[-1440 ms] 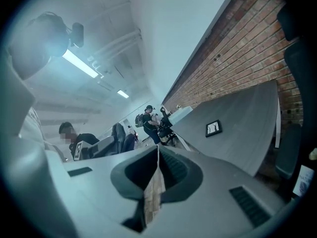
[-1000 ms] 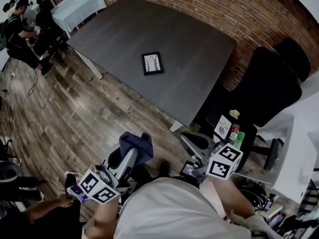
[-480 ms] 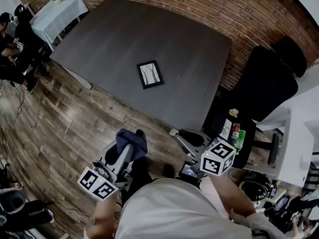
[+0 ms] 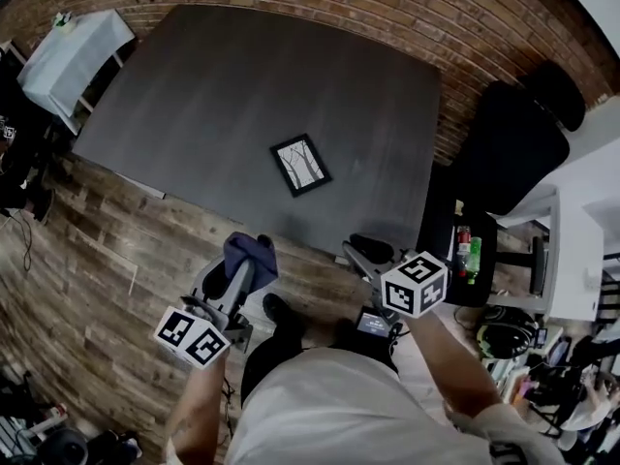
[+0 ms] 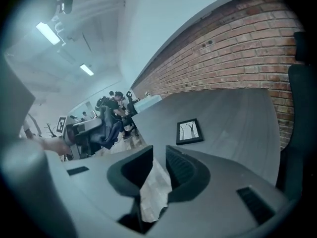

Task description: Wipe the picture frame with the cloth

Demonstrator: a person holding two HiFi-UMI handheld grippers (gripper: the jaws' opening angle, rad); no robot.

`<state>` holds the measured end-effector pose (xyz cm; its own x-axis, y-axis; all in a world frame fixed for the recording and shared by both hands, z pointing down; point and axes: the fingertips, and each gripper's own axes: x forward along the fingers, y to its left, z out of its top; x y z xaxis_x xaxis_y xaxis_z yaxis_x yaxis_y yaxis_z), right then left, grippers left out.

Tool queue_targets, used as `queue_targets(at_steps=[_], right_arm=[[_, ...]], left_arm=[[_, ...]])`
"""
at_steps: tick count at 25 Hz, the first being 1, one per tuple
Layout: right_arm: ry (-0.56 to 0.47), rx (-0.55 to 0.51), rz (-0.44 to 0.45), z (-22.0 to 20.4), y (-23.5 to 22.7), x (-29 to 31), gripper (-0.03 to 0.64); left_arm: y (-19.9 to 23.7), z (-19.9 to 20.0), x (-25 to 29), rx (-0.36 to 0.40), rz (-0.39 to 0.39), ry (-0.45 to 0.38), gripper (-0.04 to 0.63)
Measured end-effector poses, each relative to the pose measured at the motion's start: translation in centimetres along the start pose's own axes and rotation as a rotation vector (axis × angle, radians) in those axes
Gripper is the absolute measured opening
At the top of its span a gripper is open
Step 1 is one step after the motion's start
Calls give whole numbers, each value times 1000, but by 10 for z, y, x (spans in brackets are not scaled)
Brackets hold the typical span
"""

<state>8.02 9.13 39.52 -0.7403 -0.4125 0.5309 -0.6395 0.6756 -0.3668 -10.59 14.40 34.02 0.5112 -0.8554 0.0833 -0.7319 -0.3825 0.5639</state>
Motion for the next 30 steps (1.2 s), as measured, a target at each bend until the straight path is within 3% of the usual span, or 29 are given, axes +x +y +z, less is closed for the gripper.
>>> queue_targets(at_steps=[6, 13, 20, 30], right_arm=[[42, -34, -98, 12, -21, 37, 78], [129, -92, -154, 16, -55, 72, 83], [283, -208, -158, 9, -94, 113, 104], [460, -368, -130, 4, -126, 171, 135]], left_arm=[[38, 2, 25, 17, -35, 64, 103], [68, -12, 59, 28, -15, 111, 103], [97, -24, 100, 87, 55, 151, 103], [142, -36, 150, 78, 137, 196, 103]])
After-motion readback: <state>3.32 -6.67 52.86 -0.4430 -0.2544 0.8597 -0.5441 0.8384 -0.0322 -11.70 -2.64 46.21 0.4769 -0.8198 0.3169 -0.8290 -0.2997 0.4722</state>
